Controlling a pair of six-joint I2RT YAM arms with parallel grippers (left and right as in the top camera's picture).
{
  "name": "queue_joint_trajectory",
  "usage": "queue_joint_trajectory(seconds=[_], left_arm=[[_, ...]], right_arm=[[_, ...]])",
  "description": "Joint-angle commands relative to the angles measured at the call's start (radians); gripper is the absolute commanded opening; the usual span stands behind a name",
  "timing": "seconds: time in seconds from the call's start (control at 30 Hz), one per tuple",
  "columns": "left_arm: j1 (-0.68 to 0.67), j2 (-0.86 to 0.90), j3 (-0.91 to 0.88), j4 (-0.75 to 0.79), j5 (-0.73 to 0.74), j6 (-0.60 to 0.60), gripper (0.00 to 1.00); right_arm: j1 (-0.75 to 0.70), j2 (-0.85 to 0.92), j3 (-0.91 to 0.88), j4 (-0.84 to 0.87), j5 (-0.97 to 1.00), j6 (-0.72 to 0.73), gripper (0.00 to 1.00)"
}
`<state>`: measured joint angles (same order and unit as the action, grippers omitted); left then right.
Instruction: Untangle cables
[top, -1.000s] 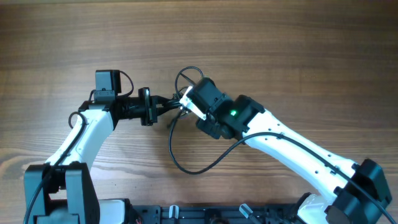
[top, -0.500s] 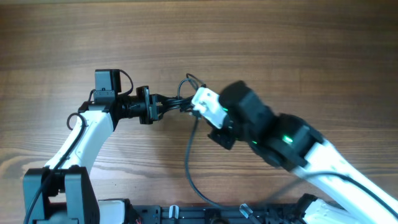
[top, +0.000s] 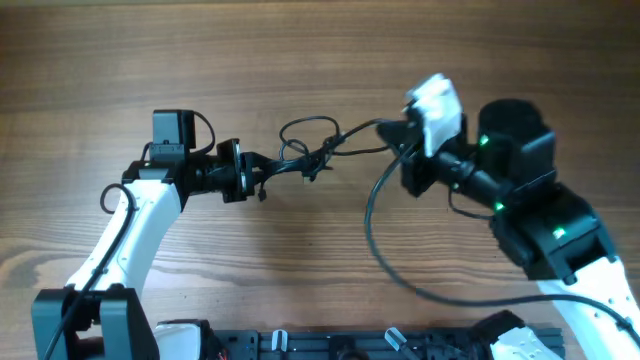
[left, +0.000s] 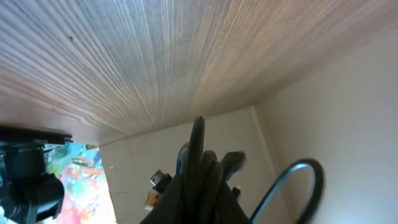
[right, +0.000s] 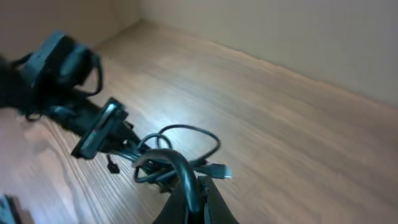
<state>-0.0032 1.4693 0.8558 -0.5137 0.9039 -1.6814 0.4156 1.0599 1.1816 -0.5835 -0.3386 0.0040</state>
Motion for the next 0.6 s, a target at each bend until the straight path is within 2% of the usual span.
queue_joint_trajectory(seconds=[0.0,0.03,0.13,0.2,0.23,0.37,0.47,0.57], left_arm=[[0.096,0.045,-0.037,-0.047,-0.336,0.002,0.04],[0.102,0.045,-0.037,-0.051,-0.298,0.006,0.04],[0.102,0.045,-0.037,-0.04,-0.132,0.005,0.04],[0.102,0.045,-0.037,-0.033,-0.04,0.005,0.04],[0.102,0.045,-0.037,-0.032,-0.008,0.006,0.04],[0.102,0.045,-0.037,-0.032,0.024,0.027,0.04],[0.102,0.045,-0.037,-0.033,0.024,0.028,0.04],[0.101,0.045,-0.037,-0.033,0.024,0.028,0.04]], right_arm=[[-0.128,-0.076,0.058,-0.006,-0.149,-0.019,0.04],[-0.127,-0.037,0.056,-0.054,-0.341,-0.114,0.04],[-0.127,0.099,0.056,-0.22,-0.676,-0.335,0.04],[-0.109,0.197,0.056,-0.319,-0.74,-0.453,0.1],[-0.086,0.26,0.056,-0.359,-0.712,-0.502,0.15],[-0.047,0.312,0.056,-0.344,-0.439,-0.499,0.33],[-0.045,0.302,0.074,-0.335,-0.399,-0.499,0.55],[0.002,0.302,0.102,-0.291,-0.394,-0.499,0.58]])
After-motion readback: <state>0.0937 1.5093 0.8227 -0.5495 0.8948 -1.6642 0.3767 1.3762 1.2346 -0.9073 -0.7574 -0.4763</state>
